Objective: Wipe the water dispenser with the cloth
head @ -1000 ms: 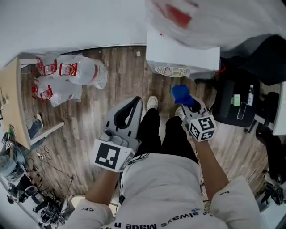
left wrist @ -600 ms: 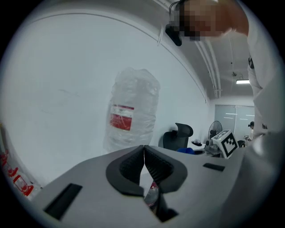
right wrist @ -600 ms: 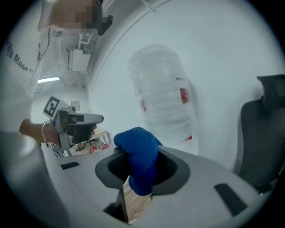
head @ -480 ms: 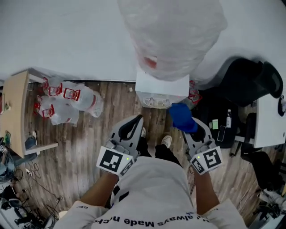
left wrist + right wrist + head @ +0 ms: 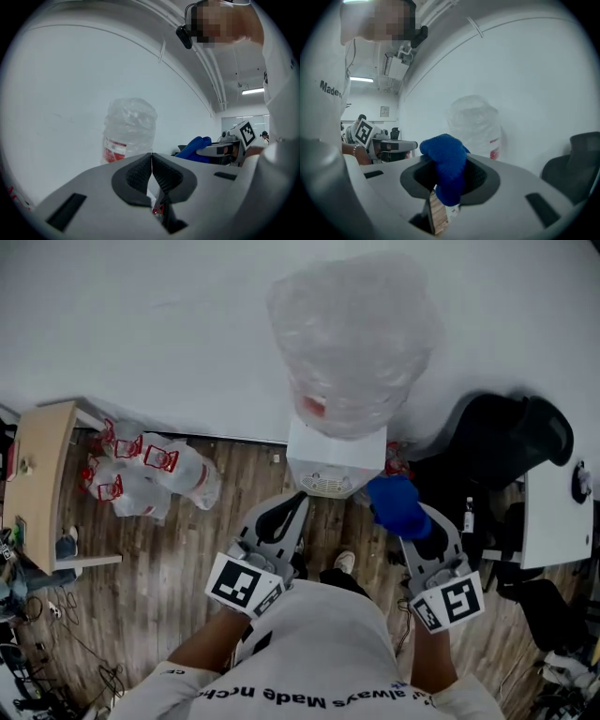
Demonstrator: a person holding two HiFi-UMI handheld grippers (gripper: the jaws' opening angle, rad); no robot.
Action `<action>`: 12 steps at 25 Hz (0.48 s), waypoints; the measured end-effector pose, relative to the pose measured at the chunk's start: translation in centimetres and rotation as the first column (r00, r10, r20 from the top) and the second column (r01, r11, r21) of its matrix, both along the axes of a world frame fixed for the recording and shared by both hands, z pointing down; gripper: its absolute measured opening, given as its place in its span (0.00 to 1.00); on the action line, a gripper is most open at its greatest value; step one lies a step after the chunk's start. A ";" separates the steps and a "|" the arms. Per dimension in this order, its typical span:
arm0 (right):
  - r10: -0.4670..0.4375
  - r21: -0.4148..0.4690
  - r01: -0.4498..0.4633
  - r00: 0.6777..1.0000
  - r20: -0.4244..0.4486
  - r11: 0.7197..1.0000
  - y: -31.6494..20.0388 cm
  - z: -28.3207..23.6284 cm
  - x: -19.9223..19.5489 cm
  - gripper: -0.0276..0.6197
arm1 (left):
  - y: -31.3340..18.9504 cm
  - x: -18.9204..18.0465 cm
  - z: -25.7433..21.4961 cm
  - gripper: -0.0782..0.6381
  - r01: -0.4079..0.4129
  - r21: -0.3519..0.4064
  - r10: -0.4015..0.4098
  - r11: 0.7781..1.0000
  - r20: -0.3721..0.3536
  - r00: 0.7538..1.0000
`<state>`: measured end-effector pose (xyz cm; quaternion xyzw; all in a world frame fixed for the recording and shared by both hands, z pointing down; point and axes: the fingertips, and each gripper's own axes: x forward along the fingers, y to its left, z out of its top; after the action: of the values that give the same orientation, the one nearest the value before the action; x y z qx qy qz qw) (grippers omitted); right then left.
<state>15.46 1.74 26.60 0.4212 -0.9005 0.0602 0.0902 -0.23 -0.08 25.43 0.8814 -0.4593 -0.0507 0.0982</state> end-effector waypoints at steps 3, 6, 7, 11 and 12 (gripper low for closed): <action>-0.009 0.020 0.009 1.000 0.017 1.000 0.1 -2.3 -0.1 0.22 | 0.3 0.3 -2.0 0.14 -0.011 0.021 0.011 1.000 -0.009 1.000; -0.023 0.027 0.022 0.999 0.027 0.999 0.3 -3.9 -0.4 0.22 | 0.5 0.4 -4.0 0.14 -0.017 0.050 0.017 0.999 -0.016 1.000; -0.027 0.030 0.026 0.999 0.029 0.999 0.4 -4.4 -0.5 0.22 | 0.6 0.3 -4.6 0.14 -0.016 0.059 0.017 0.998 -0.017 1.000; -0.032 0.048 0.031 0.999 0.030 0.998 0.7 -5.6 -1.0 0.22 | 0.8 -0.2 -6.0 0.14 -0.008 0.083 0.010 0.997 -0.024 1.000; -0.034 0.055 0.033 0.999 0.025 0.998 0.8 -5.9 -1.1 0.22 | 0.8 -0.3 -6.2 0.14 -0.007 0.085 0.009 0.996 -0.024 1.000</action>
<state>14.33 2.53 20.73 0.4075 -0.9098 0.0397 0.0681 -0.49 0.69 19.22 0.8859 -0.4520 -0.0805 0.0662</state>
